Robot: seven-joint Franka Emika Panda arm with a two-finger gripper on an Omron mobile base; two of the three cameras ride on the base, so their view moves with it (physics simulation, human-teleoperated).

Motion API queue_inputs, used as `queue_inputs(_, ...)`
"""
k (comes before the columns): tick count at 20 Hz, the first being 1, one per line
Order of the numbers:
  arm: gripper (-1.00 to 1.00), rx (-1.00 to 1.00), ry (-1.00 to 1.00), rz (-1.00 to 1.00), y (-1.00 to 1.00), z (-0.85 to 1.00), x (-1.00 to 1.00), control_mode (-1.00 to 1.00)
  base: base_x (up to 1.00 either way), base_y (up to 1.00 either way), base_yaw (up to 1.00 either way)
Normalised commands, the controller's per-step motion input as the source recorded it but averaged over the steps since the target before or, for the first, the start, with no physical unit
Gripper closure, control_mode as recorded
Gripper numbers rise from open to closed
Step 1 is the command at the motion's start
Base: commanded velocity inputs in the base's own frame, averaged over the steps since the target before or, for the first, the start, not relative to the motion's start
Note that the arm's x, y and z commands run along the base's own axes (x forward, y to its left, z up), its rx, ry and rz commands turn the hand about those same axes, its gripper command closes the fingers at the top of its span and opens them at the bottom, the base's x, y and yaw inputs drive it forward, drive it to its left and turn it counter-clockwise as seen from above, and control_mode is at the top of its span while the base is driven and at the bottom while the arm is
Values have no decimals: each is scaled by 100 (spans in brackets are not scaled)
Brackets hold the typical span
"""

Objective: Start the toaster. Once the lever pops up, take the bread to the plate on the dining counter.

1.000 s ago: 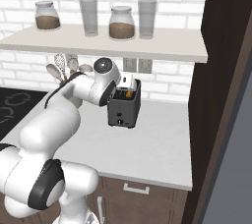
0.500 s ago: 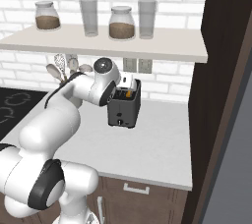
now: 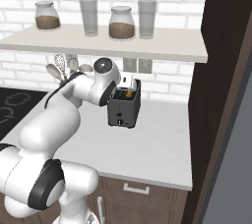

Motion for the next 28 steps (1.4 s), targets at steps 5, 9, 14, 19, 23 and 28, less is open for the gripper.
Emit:
queue_inputs(5,-100,0,0,0,0,0,0,-100,0,0,0)
queue_inputs(9,-100,0,0,0,0,0,0,-100,0,0,0)
queue_inputs(14,-100,0,0,0,0,0,0,-100,0,0,0)
queue_inputs(19,-100,0,0,0,0,0,0,-100,0,0,0)
queue_inputs(23,-100,0,0,0,0,0,0,-100,0,0,0)
queue_inputs(28,-100,0,0,0,0,0,0,-100,0,0,0)
